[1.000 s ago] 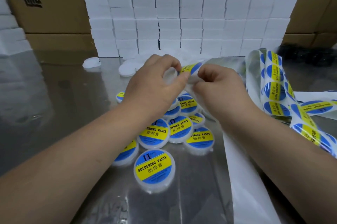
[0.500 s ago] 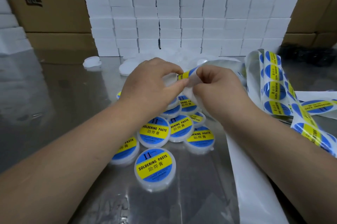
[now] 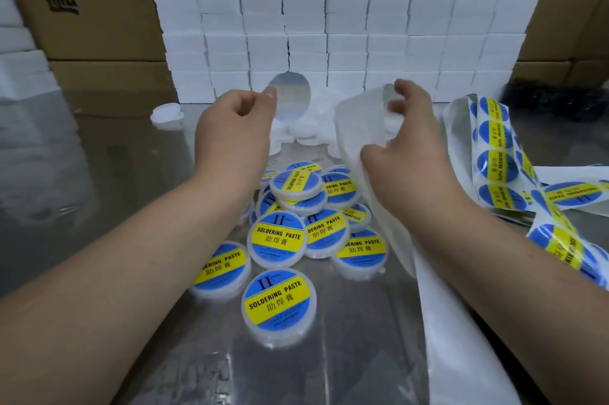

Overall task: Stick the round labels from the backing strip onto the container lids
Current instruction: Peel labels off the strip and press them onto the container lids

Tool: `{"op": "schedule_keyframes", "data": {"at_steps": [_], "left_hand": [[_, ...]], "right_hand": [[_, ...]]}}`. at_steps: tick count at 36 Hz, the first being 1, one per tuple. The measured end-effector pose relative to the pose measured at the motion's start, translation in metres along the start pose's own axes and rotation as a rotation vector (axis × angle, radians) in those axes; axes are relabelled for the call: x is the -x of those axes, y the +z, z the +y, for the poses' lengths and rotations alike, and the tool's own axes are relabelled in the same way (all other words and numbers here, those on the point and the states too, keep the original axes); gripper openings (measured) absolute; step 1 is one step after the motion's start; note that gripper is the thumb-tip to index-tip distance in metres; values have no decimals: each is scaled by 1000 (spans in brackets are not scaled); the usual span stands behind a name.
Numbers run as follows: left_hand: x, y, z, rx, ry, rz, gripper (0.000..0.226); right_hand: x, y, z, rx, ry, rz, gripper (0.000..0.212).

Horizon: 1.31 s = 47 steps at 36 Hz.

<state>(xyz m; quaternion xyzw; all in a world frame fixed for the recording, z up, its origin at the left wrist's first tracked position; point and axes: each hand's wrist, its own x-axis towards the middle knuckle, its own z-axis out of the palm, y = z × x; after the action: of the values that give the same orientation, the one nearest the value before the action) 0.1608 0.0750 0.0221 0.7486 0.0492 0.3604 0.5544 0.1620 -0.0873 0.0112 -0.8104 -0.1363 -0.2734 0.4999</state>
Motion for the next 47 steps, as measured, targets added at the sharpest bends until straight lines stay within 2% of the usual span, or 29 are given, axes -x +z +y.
{"op": "schedule_keyframes", "data": {"at_steps": [3,6,8,15,25,31,35,37,38,40,44,47], "left_hand": [[7,1,2,-63,81,-37,20],[12,2,4,-89,141,-63,19],[12,2,5,-92,152,-66,19],[15,3,3,-135,198,-66,23],[19,2,6,-188,233,-94,23],[17,2,5,-158,215,-88,22],[18,3,5,-150,228,-70,19],[19,4,5,-158,240,-54,18],[19,4,5,-162,248,-48,17],[19,3,7,-177,272,-47,16],[22,2,9,-243,356,-62,20],[23,1,10,-289,427,-64,30]], "right_hand": [[1,-2,-3,42,-119,34,71],[3,-1,-5,17,-176,-5,49],[4,2,-3,-18,-141,-36,43],[-1,0,-6,-70,-171,30,51],[1,-3,-8,-26,-189,20,35],[0,-5,-7,-35,-135,43,28],[0,-4,-6,-14,-62,-3,28],[0,-2,-6,-22,-32,-56,20],[1,-2,-7,-30,-25,-75,21],[2,-3,-10,-85,-22,-87,38],[1,-6,-11,-205,56,-58,39],[-1,-6,-9,-208,95,-39,41]]}}
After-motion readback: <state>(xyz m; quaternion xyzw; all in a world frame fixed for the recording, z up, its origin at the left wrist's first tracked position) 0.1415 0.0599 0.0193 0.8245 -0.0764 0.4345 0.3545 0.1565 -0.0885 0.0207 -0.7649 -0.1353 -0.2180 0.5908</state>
